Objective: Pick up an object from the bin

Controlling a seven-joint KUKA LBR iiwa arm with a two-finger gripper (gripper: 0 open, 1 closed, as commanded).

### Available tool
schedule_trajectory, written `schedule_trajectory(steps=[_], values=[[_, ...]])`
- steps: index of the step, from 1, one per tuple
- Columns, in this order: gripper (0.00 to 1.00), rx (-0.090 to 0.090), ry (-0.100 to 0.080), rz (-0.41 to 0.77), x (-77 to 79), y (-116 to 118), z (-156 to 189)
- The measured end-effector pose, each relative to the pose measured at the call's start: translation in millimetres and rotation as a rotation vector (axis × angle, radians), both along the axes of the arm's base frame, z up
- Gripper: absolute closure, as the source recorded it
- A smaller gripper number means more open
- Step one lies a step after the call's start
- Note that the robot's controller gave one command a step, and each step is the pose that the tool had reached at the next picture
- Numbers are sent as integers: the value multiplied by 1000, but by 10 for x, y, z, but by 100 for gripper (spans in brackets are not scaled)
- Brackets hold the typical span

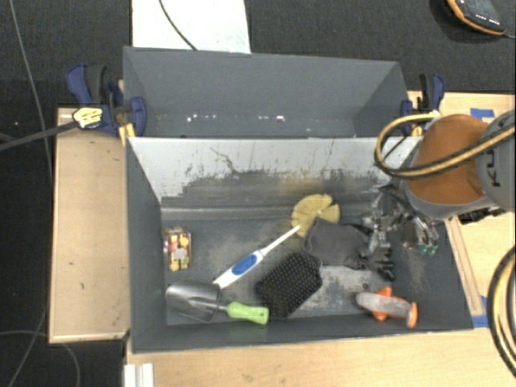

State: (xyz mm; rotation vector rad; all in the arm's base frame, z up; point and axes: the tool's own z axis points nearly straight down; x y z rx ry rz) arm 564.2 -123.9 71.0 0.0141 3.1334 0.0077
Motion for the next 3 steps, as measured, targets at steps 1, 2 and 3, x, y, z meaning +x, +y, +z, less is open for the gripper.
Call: schedule_trajectory(steps=[1, 2, 3], values=[[100, 0, 0, 1, 0, 0, 0], [100, 0, 1, -1, 63, -25, 971], [100, -2, -8, 10, 106, -80, 1525]])
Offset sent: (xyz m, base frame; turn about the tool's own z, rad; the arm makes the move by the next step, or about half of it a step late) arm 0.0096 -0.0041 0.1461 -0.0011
